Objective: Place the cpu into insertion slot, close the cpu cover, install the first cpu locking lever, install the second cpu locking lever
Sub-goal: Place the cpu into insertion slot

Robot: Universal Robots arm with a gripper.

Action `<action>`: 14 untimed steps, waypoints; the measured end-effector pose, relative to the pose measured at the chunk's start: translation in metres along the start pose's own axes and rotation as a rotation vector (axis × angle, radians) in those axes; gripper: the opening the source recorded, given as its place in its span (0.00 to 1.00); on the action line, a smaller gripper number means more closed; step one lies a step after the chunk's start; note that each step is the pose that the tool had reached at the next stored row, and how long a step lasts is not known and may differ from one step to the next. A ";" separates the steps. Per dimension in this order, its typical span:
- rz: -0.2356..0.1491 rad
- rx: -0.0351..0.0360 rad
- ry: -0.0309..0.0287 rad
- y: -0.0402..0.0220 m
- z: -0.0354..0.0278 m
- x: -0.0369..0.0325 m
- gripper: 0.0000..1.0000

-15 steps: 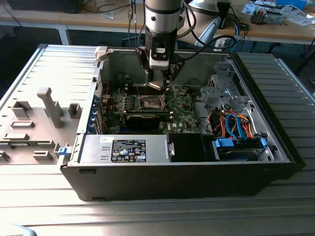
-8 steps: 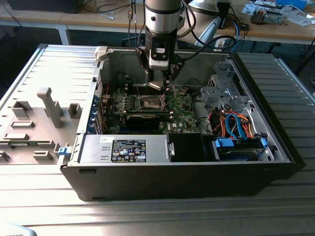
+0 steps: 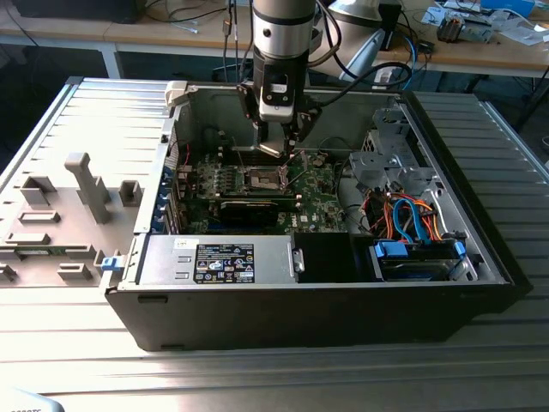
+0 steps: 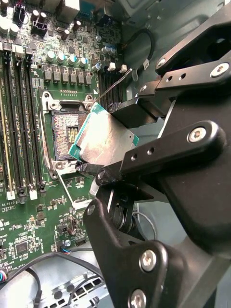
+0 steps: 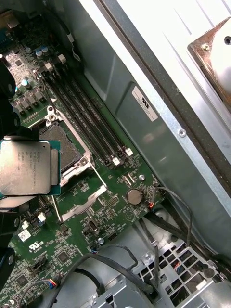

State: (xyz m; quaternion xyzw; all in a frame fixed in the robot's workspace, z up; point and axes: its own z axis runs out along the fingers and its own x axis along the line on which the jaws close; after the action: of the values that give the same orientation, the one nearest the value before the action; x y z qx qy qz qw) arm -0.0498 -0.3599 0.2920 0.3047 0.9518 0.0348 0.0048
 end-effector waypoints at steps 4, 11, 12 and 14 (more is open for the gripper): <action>0.004 0.0000 -0.0003 0.0000 0.0002 0.0000 0.54; 0.011 0.0000 -0.0009 0.0000 0.0004 0.0000 0.54; 0.013 0.0000 -0.0011 0.0000 0.0005 0.0000 0.54; 0.014 0.0000 -0.0011 0.0000 0.0006 0.0000 0.54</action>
State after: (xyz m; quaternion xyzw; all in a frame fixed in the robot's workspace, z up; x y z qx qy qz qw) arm -0.0498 -0.3599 0.2914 0.3116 0.9496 0.0347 0.0051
